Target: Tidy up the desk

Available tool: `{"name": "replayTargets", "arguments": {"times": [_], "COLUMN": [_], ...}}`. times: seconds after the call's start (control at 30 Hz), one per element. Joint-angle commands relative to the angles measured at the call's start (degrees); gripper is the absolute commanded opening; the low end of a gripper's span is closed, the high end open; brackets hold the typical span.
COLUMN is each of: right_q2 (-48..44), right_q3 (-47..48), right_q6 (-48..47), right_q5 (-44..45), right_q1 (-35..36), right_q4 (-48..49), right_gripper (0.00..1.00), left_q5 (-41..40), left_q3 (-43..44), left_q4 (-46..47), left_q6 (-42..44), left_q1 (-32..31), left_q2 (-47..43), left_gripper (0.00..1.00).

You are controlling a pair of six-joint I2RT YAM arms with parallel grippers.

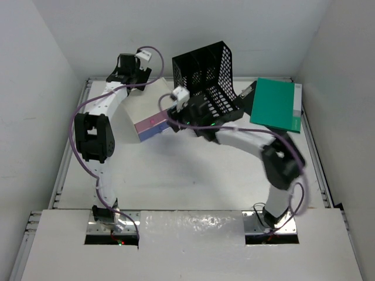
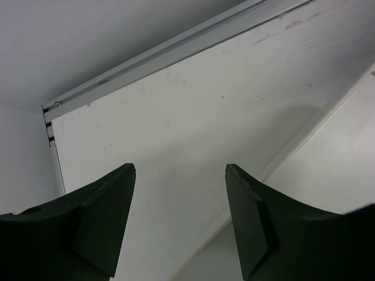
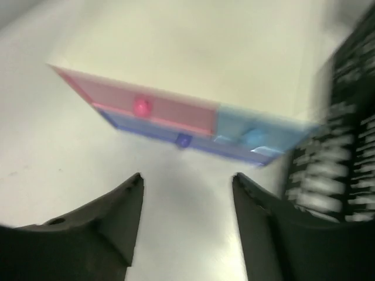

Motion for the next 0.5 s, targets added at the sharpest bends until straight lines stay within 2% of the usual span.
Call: {"name": "replayTargets", "arguments": {"times": [0.0, 0.03, 0.07, 0.13, 0.17, 0.23, 0.27, 0.37, 0.43, 0.47], "right_q2": [-18.1, -22.4, -24.1, -26.5, -26.8, -25.0, -20.5, -10.1, -5.7, -3.7], "right_q3": [5.0, 5.2, 4.4, 0.6, -0.3, 0.3, 1.9, 8.1, 11.9, 13.5], "right_q6": [-5.8, -2.3, -0.1, 7.4, 9.4, 9.7, 9.7, 11.7, 12.5, 12.2], "right_q5": [-3.7, -7.7, -10.6, -17.9, -18.8, -17.2, -16.2, -14.0, -12.9, -9.1], "right_q1": [-6.9, -10.3, -18.8, -28.1, -36.4, -42.3, -47.2, -54.3, -57.1, -58.8], "right_q4": [-19.1, -25.3, -26.6, -26.3, -26.1, -27.6, -28.9, -32.0, -32.2, -32.9], "right_gripper": [0.63, 0.68, 0.77, 0.84, 0.86, 0.96, 0.96, 0.95, 0.95, 0.95], "left_q5": [2.6, 2.9, 3.0, 3.4, 3.5, 4.0, 4.0, 3.9, 4.0, 4.0], "left_q3": [1.8, 2.6, 2.8, 4.1, 4.6, 6.5, 7.2, 8.2, 7.4, 7.2], "left_q4": [-9.3, -9.5, -9.9, -10.2, -10.6, -11.9, -12.5, -14.1, -14.4, -14.5], "left_q6": [-0.4, -0.6, -0.7, -0.8, -0.8, -0.8, -0.9, -0.6, -0.4, -0.4], "left_q1": [-0.6, -0.6, -0.6, -0.6, -0.5, -0.6, -0.6, -0.7, -0.7, -0.7], "left_q2": [-1.5, -1.7, -1.7, -1.8, -1.8, -1.3, -1.1, -0.6, -1.0, -1.3], "left_gripper": [0.62, 0.62, 0.62, 0.63, 0.63, 0.63, 0.63, 0.63, 0.64, 0.64]}}
